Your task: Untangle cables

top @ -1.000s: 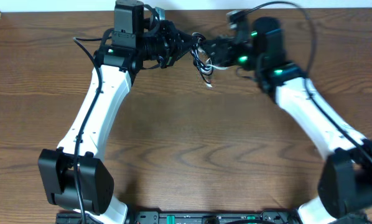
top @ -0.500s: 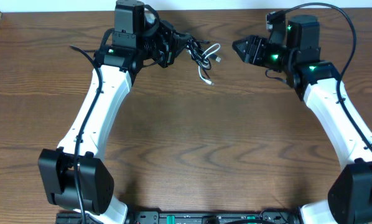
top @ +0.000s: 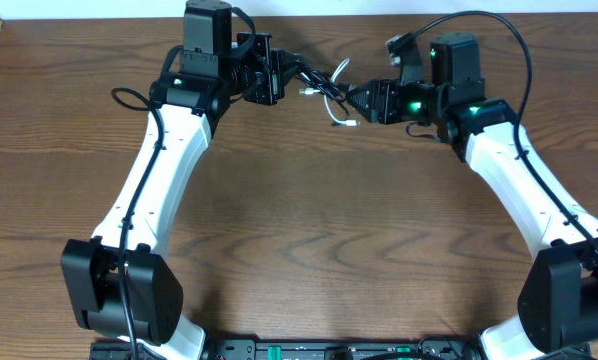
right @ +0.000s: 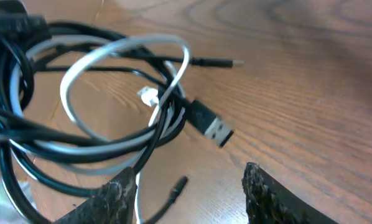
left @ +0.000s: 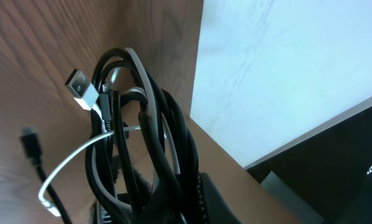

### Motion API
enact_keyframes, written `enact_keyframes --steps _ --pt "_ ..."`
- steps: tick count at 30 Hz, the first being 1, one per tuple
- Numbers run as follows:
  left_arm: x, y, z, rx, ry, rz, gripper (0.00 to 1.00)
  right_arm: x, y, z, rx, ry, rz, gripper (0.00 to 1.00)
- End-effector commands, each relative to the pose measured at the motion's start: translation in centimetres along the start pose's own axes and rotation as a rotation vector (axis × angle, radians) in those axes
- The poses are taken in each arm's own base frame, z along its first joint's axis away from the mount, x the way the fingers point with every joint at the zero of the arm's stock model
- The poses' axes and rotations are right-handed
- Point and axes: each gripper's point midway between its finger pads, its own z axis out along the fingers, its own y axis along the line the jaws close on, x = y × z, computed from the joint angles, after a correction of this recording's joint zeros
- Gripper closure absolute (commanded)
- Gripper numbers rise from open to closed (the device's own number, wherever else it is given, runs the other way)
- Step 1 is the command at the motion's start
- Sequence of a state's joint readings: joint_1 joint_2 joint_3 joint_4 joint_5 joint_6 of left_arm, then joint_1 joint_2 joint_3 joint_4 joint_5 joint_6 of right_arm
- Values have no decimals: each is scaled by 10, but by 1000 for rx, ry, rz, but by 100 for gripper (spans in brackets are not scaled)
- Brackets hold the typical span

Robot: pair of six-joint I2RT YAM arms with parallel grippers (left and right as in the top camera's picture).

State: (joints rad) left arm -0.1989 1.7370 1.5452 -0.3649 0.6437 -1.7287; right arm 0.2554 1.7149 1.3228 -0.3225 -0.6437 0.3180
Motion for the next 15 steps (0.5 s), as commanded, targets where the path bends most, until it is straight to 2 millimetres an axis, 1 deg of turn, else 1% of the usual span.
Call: enact_keyframes --steps 1,8,11,12,15 --pt "5 -6 -6 21 1 -10 92 12 13 8 -34 44 -56 49" --pt "5 -6 -6 21 1 -10 92 24 33 19 -64 81 -63 53" --pt "5 -6 -6 21 1 -11 93 30 35 25 -68 100 -22 56" --pt "5 -6 -6 21 1 -25 93 36 35 32 -68 120 9 57" --pt "5 -6 -6 21 1 -45 93 46 31 46 -65 154 69 58"
